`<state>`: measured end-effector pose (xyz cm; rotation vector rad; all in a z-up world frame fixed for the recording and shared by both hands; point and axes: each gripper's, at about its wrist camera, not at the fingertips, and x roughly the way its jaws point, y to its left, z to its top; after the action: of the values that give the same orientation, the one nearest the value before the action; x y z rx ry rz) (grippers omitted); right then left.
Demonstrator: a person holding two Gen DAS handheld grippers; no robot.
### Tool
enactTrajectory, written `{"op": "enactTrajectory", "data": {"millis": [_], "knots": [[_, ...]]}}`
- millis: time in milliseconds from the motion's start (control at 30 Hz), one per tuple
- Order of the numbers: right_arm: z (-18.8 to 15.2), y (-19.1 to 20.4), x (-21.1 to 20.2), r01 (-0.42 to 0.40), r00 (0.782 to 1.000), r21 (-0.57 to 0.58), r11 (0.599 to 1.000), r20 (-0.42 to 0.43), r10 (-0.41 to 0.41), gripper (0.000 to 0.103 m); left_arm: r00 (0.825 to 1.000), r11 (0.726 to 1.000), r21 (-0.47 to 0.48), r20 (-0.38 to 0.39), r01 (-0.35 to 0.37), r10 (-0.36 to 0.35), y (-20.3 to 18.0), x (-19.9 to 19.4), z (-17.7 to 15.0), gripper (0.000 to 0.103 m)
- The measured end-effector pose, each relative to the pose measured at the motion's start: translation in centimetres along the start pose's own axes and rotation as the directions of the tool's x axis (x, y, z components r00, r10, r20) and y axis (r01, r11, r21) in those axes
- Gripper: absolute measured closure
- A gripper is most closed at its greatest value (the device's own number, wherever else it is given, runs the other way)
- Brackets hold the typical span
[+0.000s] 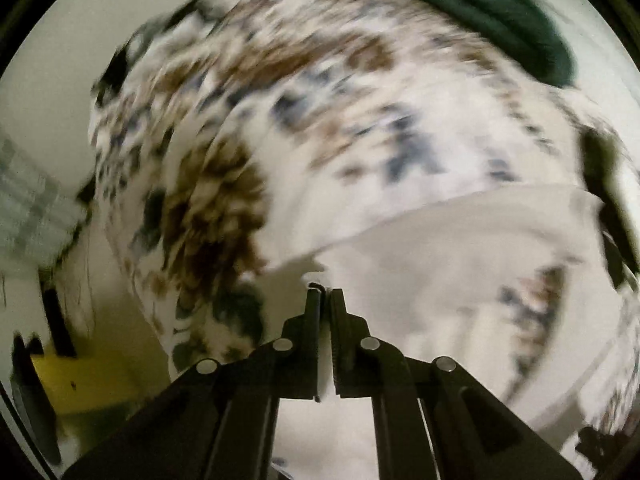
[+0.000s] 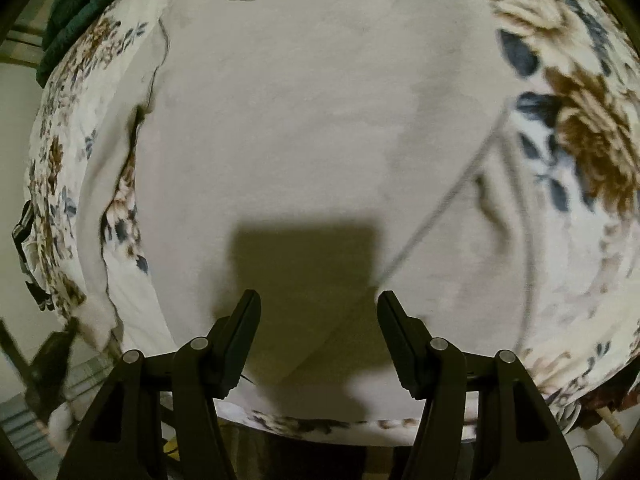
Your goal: Fold small clothes
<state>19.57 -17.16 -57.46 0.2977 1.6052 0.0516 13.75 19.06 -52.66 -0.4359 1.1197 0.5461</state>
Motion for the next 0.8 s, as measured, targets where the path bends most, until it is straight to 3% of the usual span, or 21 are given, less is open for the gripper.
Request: {"op": "enactTrajectory", "data": {"millis": [67, 167, 267, 367, 500, 600, 700, 800], "knots": [[-0.2, -1.6, -0.9, 0.003, 1.0, 0.01, 1.0, 0.009, -0.003, 0.04, 0.999, 0.996, 0.085, 0.035, 0.035, -0.038, -3.1, -2.8, -0.1, 0.1], [-0.6, -4.9, -2.4, 0.007, 1.0, 0.051, 0.999, 0.024, -0.009, 0.04, 0.99, 0.964, 0.243, 0.055, 0.111, -0.128, -8.0, -6.1, -1.3, 0.1], [-1.4, -8.3, -3.6, 0.015, 0.999, 0.099, 0.995, 0.041, -0.02, 0.04, 0.975, 0.89, 0.414, 0.022, 0.191, -0.219, -14.2, -8.0, -5.1, 0.1], [-2.4, -11.9, -4.4, 0.035, 0.998, 0.15, 0.988, 0.052, -0.043, 0.041, 0.954, 0.789, 0.546, -0.078, 0.283, -0.289, -20.4, -8.8, -10.4, 0.1], [-3.8, -16.1, -5.0, 0.055, 0.996, 0.207, 0.977, 0.057, -0.068, 0.041, 0.936, 0.669, 0.66, -0.171, 0.342, -0.309, -25.2, -9.0, -16.9, 0.1], [-4.6, -18.6, -5.0, 0.072, 0.995, 0.242, 0.968, 0.054, -0.087, 0.041, 0.93, 0.605, 0.711, -0.216, 0.359, -0.298, -27.2, -8.7, -20.2, 0.1], [-5.2, -21.0, -5.0, 0.068, 0.996, 0.27, 0.961, 0.044, -0.083, 0.041, 0.93, 0.574, 0.733, -0.248, 0.364, -0.272, -28.2, -7.8, -21.9, 0.1], [-5.4, -22.0, -4.9, 0.053, 0.997, 0.283, 0.958, 0.039, -0.067, 0.041, 0.932, 0.588, 0.724, -0.27, 0.362, -0.242, -28.1, -7.0, -22.0, 0.098]]}}
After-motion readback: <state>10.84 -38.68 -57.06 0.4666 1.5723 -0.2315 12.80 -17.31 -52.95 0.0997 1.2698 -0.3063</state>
